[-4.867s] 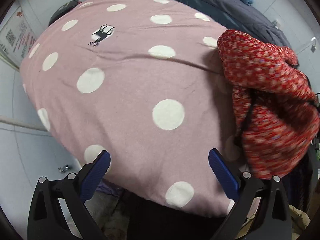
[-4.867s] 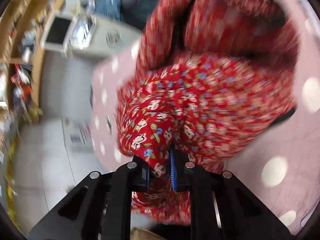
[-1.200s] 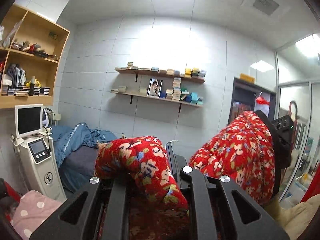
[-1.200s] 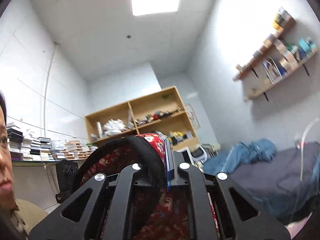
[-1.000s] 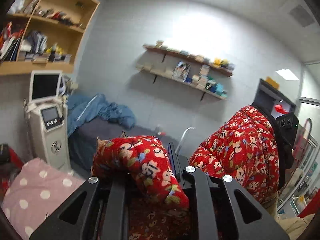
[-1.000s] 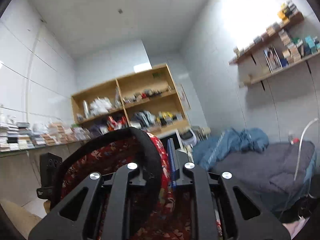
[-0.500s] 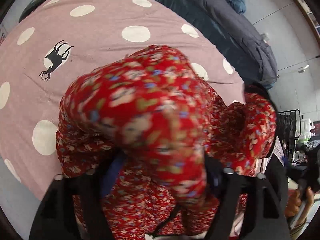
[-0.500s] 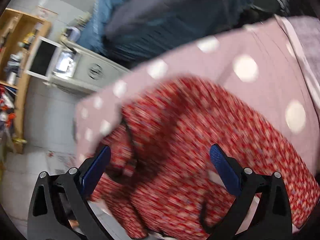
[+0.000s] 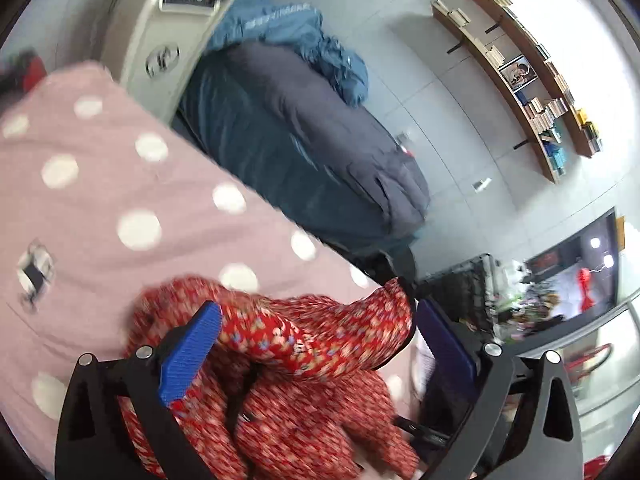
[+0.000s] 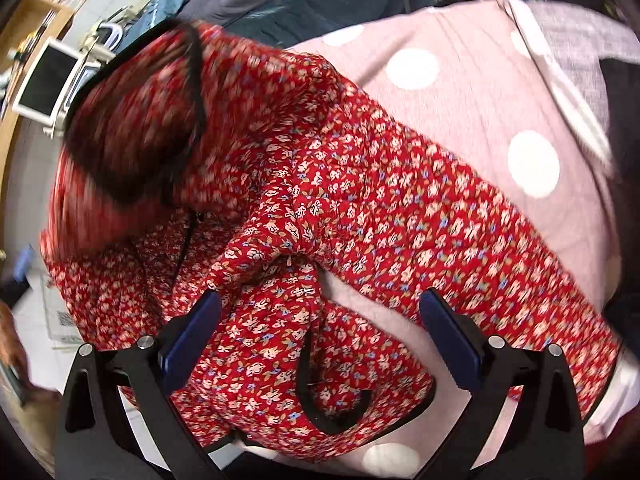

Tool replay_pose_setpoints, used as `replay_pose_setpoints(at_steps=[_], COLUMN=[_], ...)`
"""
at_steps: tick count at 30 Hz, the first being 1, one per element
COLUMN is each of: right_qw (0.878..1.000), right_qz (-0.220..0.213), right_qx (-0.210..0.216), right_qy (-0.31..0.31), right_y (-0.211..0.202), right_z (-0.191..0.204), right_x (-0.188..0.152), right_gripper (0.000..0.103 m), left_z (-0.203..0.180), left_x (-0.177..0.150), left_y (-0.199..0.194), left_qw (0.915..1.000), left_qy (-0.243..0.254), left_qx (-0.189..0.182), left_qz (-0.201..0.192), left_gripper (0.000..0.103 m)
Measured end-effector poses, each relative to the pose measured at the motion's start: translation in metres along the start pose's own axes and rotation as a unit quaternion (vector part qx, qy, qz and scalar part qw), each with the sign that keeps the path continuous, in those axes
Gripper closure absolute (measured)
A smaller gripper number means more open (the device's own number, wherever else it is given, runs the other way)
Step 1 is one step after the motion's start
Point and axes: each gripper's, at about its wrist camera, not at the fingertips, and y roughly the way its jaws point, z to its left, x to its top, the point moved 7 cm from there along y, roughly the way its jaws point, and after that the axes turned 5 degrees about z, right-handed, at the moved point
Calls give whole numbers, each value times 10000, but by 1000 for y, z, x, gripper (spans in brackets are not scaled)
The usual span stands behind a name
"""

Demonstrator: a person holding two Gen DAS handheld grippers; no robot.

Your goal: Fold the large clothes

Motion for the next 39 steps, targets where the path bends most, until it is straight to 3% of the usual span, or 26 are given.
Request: replay_pose_setpoints(at_steps=[1, 4, 6, 9, 12, 16, 18, 20, 21, 22, 23, 26, 27, 28, 30, 32, 35, 36, 37, 38, 39], right_qw=[10000, 9999, 9997, 9983, 9949, 9907, 9909, 9919, 9926, 9933, 9941, 9950, 9951, 9950, 9946, 9944, 9946, 9946, 9946, 9946, 9944], right_qz=[-21, -41, 13, 151, 374, 713, 818, 892, 899, 899, 892, 889, 887, 874, 830, 774, 752, 748, 736, 711, 689], right_qx=[-22, -119, -200, -335, -462, -641, -645, -609, -572, -531, -474, -416, -440, -485, -620, -709, -716, -710, -713, -731, -761], right_qy=[-35, -35, 99, 450, 816, 969, 858, 674, 582, 500, 398, 154, 85, 13, -116, -110, 72, 130, 175, 211, 239], right_y=[-20, -25, -29, -19, -5, 12, 19, 25, 26, 26, 26, 27, 26, 26, 23, 20, 17, 12, 11, 8, 6], right_z=[0, -9, -21, -49, -75, -86, -80, -68, -61, -54, -46, -31, -29, -27, -28, -32, -41, -45, -48, -51, -54], right_x=[-5, -13, -22, -35, -50, -72, -75, -77, -76, -76, -76, -80, -81, -83, -86, -88, -93, -92, -93, -94, -94], right_gripper=[5, 5, 5, 5, 5, 5, 5, 5, 5, 5, 5, 5, 5, 5, 5, 5, 5, 5, 5, 5, 5], left_z=[3, 33, 63, 118, 135, 108, 102, 113, 125, 133, 137, 140, 140, 142, 145, 156, 175, 183, 186, 196, 208], left_x=[0, -10, -27, -81, -145, -197, -209, -226, -234, -240, -246, -251, -247, -236, -202, -148, -40, -6, 20, 46, 70], left_y=[-3, -4, -2, -2, -9, -3, 10, 24, 31, 37, 43, 56, 57, 57, 45, 24, -13, -20, -23, -27, -29], left_qw=[9992, 9937, 9902, 9791, 9749, 9779, 9770, 9655, 9518, 9439, 9429, 9464, 9444, 9425, 9424, 9388, 9215, 9163, 9120, 9024, 8910], left_qy=[135, 218, 0, -599, -1204, -953, -767, -535, -442, -448, -493, -528, -422, -297, -277, -141, 209, 219, 174, 37, -162], left_qx=[376, 1103, 1380, 1798, 1490, 1192, 1213, 1975, 2573, 2820, 2797, 2552, 2621, 2685, 2833, 3194, 3863, 3996, 4095, 4307, 4536], left_qz=[-88, -4, 232, 733, 1132, 1426, 1581, 1612, 1608, 1661, 1738, 1907, 1937, 1966, 1757, 1283, 350, 177, 140, 111, 80], left_gripper=[6, 6, 6, 7, 7, 6, 6, 7, 8, 13, 19, 56, 73, 82, 86, 88, 88, 82, 65, 53, 34])
